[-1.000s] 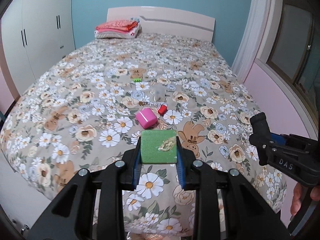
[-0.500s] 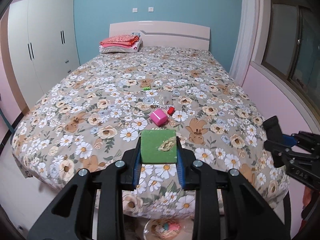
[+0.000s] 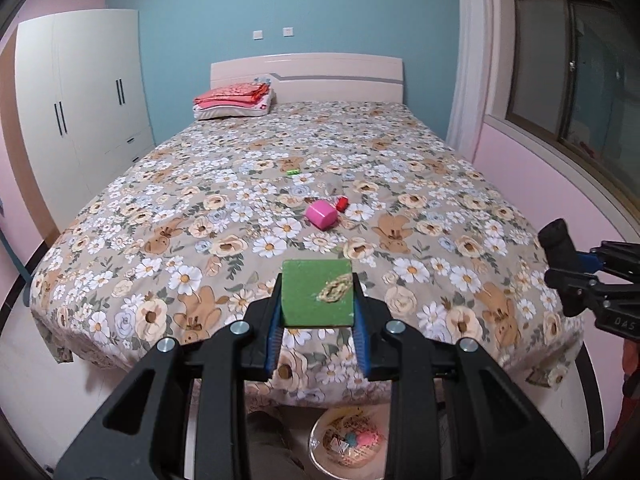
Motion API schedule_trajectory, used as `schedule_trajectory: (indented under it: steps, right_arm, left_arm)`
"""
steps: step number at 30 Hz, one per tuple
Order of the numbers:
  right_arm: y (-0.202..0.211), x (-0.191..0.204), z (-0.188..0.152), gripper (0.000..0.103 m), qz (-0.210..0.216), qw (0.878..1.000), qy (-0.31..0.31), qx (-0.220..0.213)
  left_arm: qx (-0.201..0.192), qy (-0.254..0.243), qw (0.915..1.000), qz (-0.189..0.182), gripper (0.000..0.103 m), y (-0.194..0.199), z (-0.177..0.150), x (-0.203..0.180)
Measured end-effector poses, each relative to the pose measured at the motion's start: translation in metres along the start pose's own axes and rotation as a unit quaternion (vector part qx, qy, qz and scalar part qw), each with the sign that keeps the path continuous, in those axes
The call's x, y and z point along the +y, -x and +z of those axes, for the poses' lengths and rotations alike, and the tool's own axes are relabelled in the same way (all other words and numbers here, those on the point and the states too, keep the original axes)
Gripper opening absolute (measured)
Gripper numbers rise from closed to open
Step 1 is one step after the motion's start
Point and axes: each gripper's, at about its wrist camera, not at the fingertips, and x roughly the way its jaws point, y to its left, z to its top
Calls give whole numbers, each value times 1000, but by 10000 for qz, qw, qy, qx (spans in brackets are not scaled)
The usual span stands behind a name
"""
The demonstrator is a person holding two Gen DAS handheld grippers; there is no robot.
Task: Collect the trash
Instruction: 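Carry the green block and black cylinder down over the trash bin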
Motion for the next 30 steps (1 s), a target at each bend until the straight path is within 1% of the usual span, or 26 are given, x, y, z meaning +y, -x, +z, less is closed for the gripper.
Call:
schedule_trajectory:
  steps: [2, 5, 9, 11, 15, 20, 23, 25, 30]
  right_arm:
    - [0, 7, -11, 33, -4, 10000, 74, 43]
    - [-4, 19, -28, 33, 2, 9997, 198, 116]
    - [-13, 29, -51, 33, 96, 9993, 255, 265]
    - [-21, 35, -64, 33, 173, 9988, 268, 383]
    - [-45, 47, -90, 33, 347, 9964, 340, 692]
    - [-76, 62, -120, 33, 606, 9916, 380, 1080]
    - [-91, 70, -136, 33, 750, 9883, 365, 1275]
    - [-102, 74, -146, 33, 739, 9877, 342, 1337]
    - [-129, 84, -171, 33, 823, 9826, 267, 1641]
  left_arm:
    - [0, -71, 10000, 4, 30, 1, -11, -2]
    - [101, -136, 9998, -77, 30, -4, -30, -3]
    - [341, -155, 9990, -255, 30, -17, -58, -2]
    - [417, -185, 9986, -285, 30, -27, -75, -2]
    - [775, -189, 9958, -456, 30, -49, -103, -3]
    - [971, -159, 9940, -481, 30, -67, -131, -2]
    - [1185, -238, 9912, -548, 30, -81, -154, -7]
    - [1308, -222, 9891, -631, 30, -89, -166, -10]
    - [1575, -324, 9850, -633, 30, -115, -198, -22]
